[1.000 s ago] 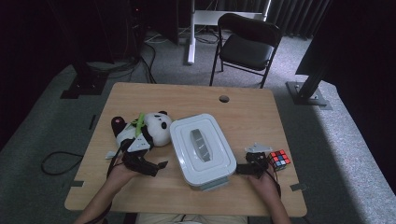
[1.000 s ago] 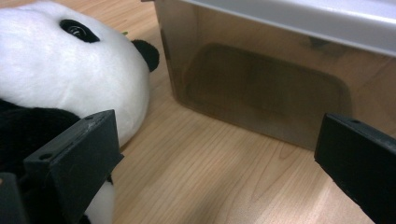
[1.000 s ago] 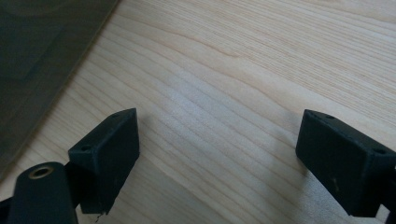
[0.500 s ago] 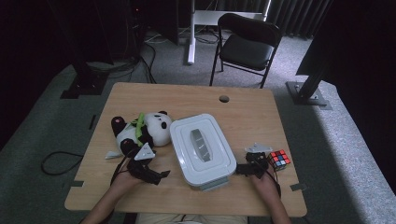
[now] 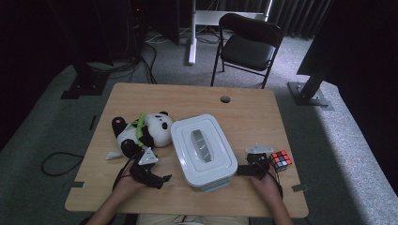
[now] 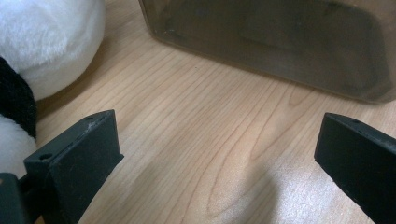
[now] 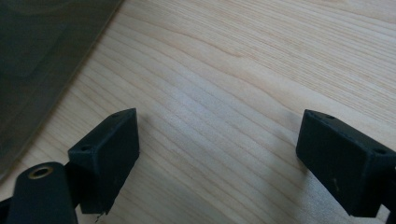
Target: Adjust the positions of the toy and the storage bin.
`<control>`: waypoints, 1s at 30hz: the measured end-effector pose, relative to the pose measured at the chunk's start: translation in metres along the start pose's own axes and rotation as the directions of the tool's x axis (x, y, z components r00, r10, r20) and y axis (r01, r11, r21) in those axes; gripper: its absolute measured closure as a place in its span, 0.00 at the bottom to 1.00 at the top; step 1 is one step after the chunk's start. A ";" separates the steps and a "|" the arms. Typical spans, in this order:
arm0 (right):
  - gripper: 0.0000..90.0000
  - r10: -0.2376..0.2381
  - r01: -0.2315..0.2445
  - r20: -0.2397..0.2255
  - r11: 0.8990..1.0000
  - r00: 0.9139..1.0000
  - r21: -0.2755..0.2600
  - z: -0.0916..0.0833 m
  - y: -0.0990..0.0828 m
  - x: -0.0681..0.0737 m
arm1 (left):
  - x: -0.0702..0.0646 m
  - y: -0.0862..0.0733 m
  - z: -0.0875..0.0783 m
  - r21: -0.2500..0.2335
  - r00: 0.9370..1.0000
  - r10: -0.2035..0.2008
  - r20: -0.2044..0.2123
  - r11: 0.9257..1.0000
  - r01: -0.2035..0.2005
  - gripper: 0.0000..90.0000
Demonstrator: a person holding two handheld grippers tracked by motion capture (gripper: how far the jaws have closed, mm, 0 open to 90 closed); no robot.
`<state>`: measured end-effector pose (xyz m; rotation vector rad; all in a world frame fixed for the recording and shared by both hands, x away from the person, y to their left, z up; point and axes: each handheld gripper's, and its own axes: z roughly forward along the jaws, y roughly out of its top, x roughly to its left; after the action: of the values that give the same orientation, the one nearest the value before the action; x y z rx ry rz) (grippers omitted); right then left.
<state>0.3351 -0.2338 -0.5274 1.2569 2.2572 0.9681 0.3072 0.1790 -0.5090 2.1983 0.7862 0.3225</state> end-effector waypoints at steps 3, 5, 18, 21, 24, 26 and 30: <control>0.14 0.000 0.000 0.000 1.000 1.000 0.000 0.000 0.000 0.000 | -0.001 -0.001 0.003 0.016 1.000 0.003 -0.009 1.000 -0.003 0.01; 0.14 0.000 0.000 0.000 1.000 1.000 0.000 0.000 0.000 0.000 | -0.002 -0.002 0.004 0.025 1.000 -0.004 -0.010 1.000 0.004 0.01; 0.14 -0.003 0.003 -0.004 1.000 1.000 0.000 0.000 0.000 0.000 | -0.003 -0.006 0.013 0.046 0.998 -0.055 -0.041 0.997 0.057 0.01; 0.14 -0.003 0.003 -0.004 1.000 1.000 0.000 0.000 0.000 0.000 | -0.003 -0.007 0.015 0.059 0.998 -0.049 -0.032 0.997 0.051 0.01; 0.14 -0.003 0.003 -0.004 1.000 1.000 0.000 0.000 0.000 0.000 | -0.003 -0.007 0.015 0.060 0.998 -0.050 -0.033 0.997 0.052 0.01; 0.14 -0.003 0.003 -0.004 1.000 1.000 0.000 0.000 0.000 0.000 | -0.003 -0.006 0.015 0.061 0.998 -0.049 -0.036 0.997 0.051 0.01; 0.14 -0.005 0.005 -0.006 1.000 1.000 0.000 0.000 0.000 0.000 | -0.004 -0.006 0.017 0.080 0.997 -0.021 -0.078 0.996 0.027 0.01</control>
<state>0.3349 -0.2334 -0.5274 1.2496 2.2643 0.9716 0.3091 0.1692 -0.5247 2.2613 0.8811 0.3708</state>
